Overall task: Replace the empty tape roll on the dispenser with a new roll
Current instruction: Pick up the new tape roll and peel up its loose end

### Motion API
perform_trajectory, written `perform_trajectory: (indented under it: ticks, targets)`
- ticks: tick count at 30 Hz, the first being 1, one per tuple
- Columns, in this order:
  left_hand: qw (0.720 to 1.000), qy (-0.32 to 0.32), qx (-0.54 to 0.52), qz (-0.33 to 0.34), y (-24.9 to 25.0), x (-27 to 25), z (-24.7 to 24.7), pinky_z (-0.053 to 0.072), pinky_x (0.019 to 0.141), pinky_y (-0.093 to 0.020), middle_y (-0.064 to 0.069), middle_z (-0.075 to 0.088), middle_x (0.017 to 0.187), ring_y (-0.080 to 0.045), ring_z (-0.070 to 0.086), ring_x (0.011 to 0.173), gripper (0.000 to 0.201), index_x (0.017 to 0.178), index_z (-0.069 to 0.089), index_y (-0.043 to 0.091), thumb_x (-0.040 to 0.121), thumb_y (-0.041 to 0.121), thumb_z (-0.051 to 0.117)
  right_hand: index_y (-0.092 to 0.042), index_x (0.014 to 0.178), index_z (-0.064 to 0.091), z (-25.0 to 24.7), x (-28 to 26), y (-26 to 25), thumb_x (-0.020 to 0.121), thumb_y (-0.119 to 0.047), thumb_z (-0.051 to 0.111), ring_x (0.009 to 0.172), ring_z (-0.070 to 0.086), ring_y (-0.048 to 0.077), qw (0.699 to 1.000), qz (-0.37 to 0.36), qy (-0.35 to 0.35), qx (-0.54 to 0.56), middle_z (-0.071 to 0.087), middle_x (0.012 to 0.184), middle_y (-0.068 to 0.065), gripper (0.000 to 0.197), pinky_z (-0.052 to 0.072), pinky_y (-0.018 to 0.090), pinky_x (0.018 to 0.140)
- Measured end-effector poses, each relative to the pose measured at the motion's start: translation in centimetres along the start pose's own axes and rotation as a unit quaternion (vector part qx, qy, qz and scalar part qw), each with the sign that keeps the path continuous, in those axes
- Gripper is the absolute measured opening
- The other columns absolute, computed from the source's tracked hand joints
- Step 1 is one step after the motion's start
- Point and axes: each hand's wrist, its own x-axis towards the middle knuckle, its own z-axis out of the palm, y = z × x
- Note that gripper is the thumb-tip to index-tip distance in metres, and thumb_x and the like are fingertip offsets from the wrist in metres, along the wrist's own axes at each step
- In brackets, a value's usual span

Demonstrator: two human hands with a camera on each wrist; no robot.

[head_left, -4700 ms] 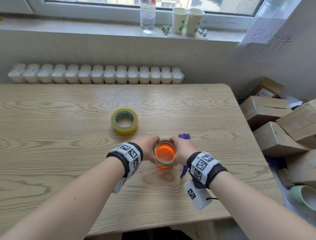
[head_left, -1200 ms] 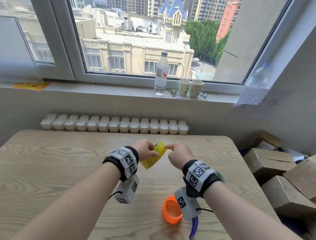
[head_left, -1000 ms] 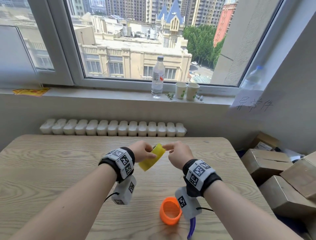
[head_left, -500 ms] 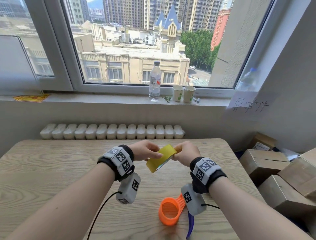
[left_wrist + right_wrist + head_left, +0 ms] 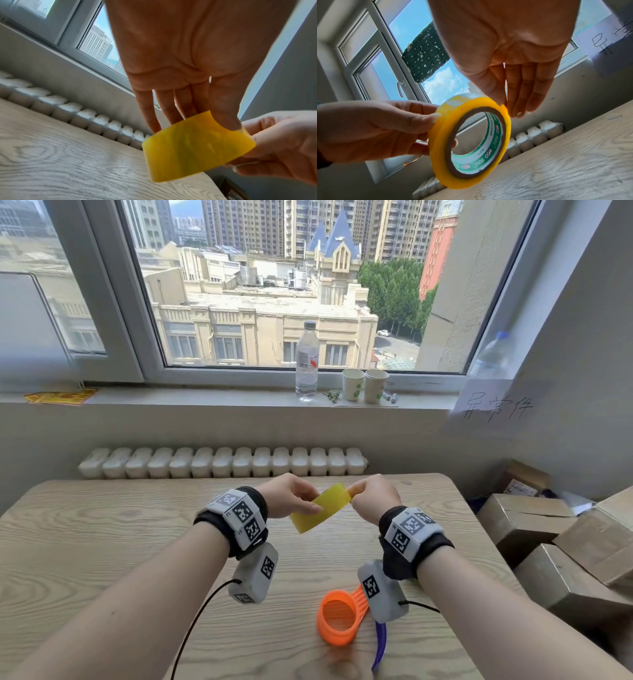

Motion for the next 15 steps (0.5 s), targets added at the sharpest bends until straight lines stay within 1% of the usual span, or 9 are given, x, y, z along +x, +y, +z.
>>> perform_trajectory:
  ticks: [2,4,7,8,9,10,11,12,15]
  targets:
    - [1.0,0.012,0.007,-0.005,0.0,-0.1,0.0,0.038,0.057,-0.005,0.006,0.064,0.079,0.011,0.053,0.057,0.022,0.106,0.068,0.008,0.086,0.015,0.064,-0.022,0.099,0.075,-0.1,0.0,-0.2,0.081,-0.004,0.048,0.093,0.062,0.022,1.0,0.003,0.008,0.012,0.072,0.101,0.005,0.037,0.048,0.026,0.076]
    - [1.0,0.016,0.008,-0.01,0.0,-0.2,-0.1,0.04,0.063,-0.01,0.001,0.065,0.087,0.002,0.055,0.068,0.023,0.107,0.069,0.008,0.085,0.015,0.065,-0.021,0.1,0.074,-0.1,-0.1,-0.4,0.082,-0.004,0.049,0.099,0.063,0.023,1.0,0.005,0.011,0.02,0.071,0.103,0.005,0.035,0.049,0.027,0.08]
    - [1.0,0.018,0.003,-0.015,0.0,-0.3,-0.2,0.041,0.063,-0.007,0.0,0.066,0.09,-0.002,0.057,0.072,0.024,0.106,0.069,0.007,0.083,0.013,0.067,-0.02,0.099,0.075,-0.3,-0.3,-0.4,0.083,-0.003,0.047,0.096,0.062,0.022,0.999,0.002,0.015,0.031,0.071,0.104,0.005,0.036,0.047,0.026,0.077]
    - [1.0,0.018,0.0,-0.015,-0.1,-0.3,-0.2,0.043,0.067,-0.008,-0.002,0.067,0.091,-0.005,0.059,0.075,0.024,0.106,0.069,0.007,0.082,0.011,0.068,-0.02,0.1,0.075,-0.3,-0.4,-0.4,0.083,-0.002,0.046,0.095,0.061,0.021,0.999,0.001,0.016,0.035,0.071,0.105,0.005,0.037,0.046,0.026,0.076]
    - [1.0,0.02,-0.005,-0.016,-0.3,-0.3,-0.3,0.047,0.076,-0.013,-0.004,0.068,0.093,-0.009,0.061,0.08,0.024,0.105,0.069,0.007,0.081,0.009,0.068,-0.021,0.1,0.075,-0.4,-0.6,-0.4,0.083,-0.002,0.045,0.095,0.061,0.021,0.999,-0.001,0.017,0.04,0.071,0.105,0.005,0.039,0.046,0.026,0.076]
    - [1.0,0.021,-0.009,-0.017,-0.4,-0.3,-0.4,0.05,0.085,-0.022,-0.005,0.069,0.094,-0.013,0.062,0.085,0.024,0.104,0.07,0.007,0.08,0.007,0.07,-0.022,0.099,0.075,-0.5,-0.6,-0.4,0.083,-0.002,0.044,0.097,0.062,0.021,0.999,-0.004,0.016,0.044,0.072,0.105,0.005,0.04,0.047,0.026,0.078]
    - [0.999,0.024,-0.01,-0.019,-0.5,-0.3,-0.4,0.05,0.091,-0.029,-0.006,0.07,0.095,-0.016,0.063,0.088,0.024,0.103,0.071,0.007,0.079,0.007,0.071,-0.022,0.098,0.075,-0.5,-0.7,-0.5,0.083,-0.001,0.044,0.099,0.062,0.022,0.999,-0.008,0.017,0.048,0.072,0.104,0.005,0.041,0.049,0.028,0.08]
    - [0.999,0.027,-0.01,-0.02,-0.6,-0.3,-0.4,0.05,0.094,-0.033,-0.006,0.07,0.095,-0.016,0.063,0.09,0.024,0.102,0.071,0.008,0.078,0.007,0.071,-0.023,0.098,0.075,-0.5,-0.8,-0.5,0.082,-0.001,0.044,0.1,0.063,0.023,0.998,-0.012,0.017,0.052,0.072,0.105,0.005,0.041,0.051,0.029,0.083]
    - [0.999,0.043,0.005,-0.019,-0.5,-0.2,-0.4,0.049,0.096,-0.035,-0.006,0.072,0.1,-0.016,0.063,0.092,0.025,0.104,0.071,0.01,0.079,0.014,0.071,-0.023,0.103,0.074,-0.6,-1.1,-0.8,0.083,0.0,0.045,0.106,0.063,0.021,0.998,-0.031,0.014,0.062,0.07,0.115,0.005,0.042,0.051,0.033,0.093]
